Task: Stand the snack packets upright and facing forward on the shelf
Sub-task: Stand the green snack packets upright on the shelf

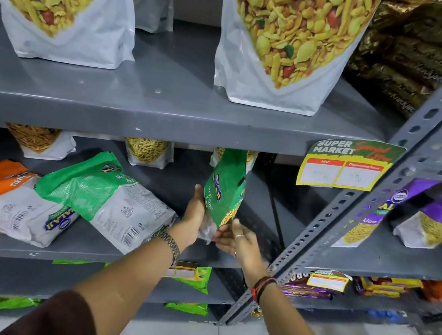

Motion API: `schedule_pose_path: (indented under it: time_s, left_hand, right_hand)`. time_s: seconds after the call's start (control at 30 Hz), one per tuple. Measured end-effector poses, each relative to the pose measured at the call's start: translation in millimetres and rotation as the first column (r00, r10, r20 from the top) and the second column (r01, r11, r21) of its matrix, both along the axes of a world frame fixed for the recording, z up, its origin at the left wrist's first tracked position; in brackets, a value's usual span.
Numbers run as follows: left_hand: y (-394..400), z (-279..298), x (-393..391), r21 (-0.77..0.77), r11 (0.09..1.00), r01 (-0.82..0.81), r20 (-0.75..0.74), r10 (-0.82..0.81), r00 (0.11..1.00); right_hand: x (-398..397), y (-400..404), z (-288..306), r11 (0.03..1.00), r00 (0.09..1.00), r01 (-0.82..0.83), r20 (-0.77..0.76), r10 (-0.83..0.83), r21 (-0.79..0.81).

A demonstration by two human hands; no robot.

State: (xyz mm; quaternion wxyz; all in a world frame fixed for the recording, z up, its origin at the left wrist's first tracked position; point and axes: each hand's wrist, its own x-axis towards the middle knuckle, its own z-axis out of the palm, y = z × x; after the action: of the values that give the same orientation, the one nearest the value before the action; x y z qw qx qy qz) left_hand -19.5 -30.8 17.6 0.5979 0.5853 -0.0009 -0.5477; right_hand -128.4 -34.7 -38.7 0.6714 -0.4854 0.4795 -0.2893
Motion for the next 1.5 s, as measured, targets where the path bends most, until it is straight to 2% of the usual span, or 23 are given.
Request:
schedule_pose_path:
  time_s: [0.03, 0.1, 0.17, 0.23, 0.33, 0.43, 0.53, 0.67, 0.77, 0.9, 1.03, 1.23, 1.33, 1.43, 1.5]
  left_hand:
    - [2, -1, 2, -0.01, 1.0, 0.017, 0.019, -0.017, 1.0]
    - [10, -13, 5, 0.059, 0.997, 0.042, 0.183, -0.052, 0.982]
    - [24, -28, 7, 0.066, 0.997, 0.046, 0.339, -0.065, 0.939]
    - [43, -46, 0, 0.047, 0.997, 0.066, 0.385, -0.079, 0.92]
    - [68, -58, -18, 0.067, 0.994, 0.09, 0.323, -0.107, 0.94]
    - [74, -59, -36, -0.052, 0.992, 0.115, 0.227, -0.101, 0.969]
    - [71, -55, -50, -0.107, 0.984, 0.145, 0.168, -0.126, 0.978]
    - [65, -55, -48, -0.095, 0.984, 0.152, 0.146, -0.138, 0.98]
    - [57, -51, -39, -0.136, 0.982, 0.132, 0.179, -0.107, 0.978]
    - [40, -44, -17, -0.154, 0.985, 0.083, 0.191, -0.052, 0.98]
    - [24, -45, 4, -0.121, 0.983, 0.142, 0.145, -0.124, 0.982]
    - [23, -48, 17, -0.169, 0.975, 0.145, 0.085, -0.132, 0.988]
    - [40, -59, 17, -0.101, 0.983, 0.154, 0.12, -0.141, 0.983]
    - [69, -75, 20, -0.012, 0.981, 0.195, 0.073, -0.194, 0.978]
    - [95, -82, 28, 0.032, 0.973, 0.228, 0.045, -0.229, 0.972]
  right_hand:
    - [1, 0, 1, 1.0, 1.0, 0.011, -0.018, -0.012, -0.019]
    - [-4, -4, 1, 0.993, 0.994, 0.091, -0.053, -0.095, -0.07]
    - [-11, -15, 4, 0.971, 0.975, 0.208, -0.053, -0.215, -0.115]
    - [-14, -31, 9, 0.952, 0.954, 0.287, -0.055, -0.294, -0.11]
    - [-9, -55, 22, 0.957, 0.955, 0.288, -0.058, -0.289, -0.032]
    - [5, -68, 32, 0.987, 0.989, 0.151, 0.0, -0.151, 0.055]
    - [16, -69, 31, 0.991, 0.998, 0.061, 0.017, -0.063, 0.118]
    - [21, -58, 20, 0.976, 0.989, 0.062, 0.117, -0.088, 0.21]
    - [11, -46, 12, 0.986, 0.991, 0.105, 0.068, -0.115, 0.132]
    - [-4, -28, 11, 0.991, 0.985, 0.111, 0.122, -0.12, 0.081]
    - [-11, -16, 10, 0.996, 0.987, 0.081, 0.133, -0.085, 0.034]
    - [-17, -17, 5, 0.998, 0.997, 0.067, 0.03, -0.067, -0.01]
    - [-20, -11, 1, 0.995, 0.993, 0.094, -0.08, -0.091, 0.034]
    - [-12, 2, 3, 0.996, 0.989, -0.053, -0.136, 0.062, 0.071]
    - [2, 10, 8, 0.984, 0.966, -0.175, -0.187, 0.177, 0.027]
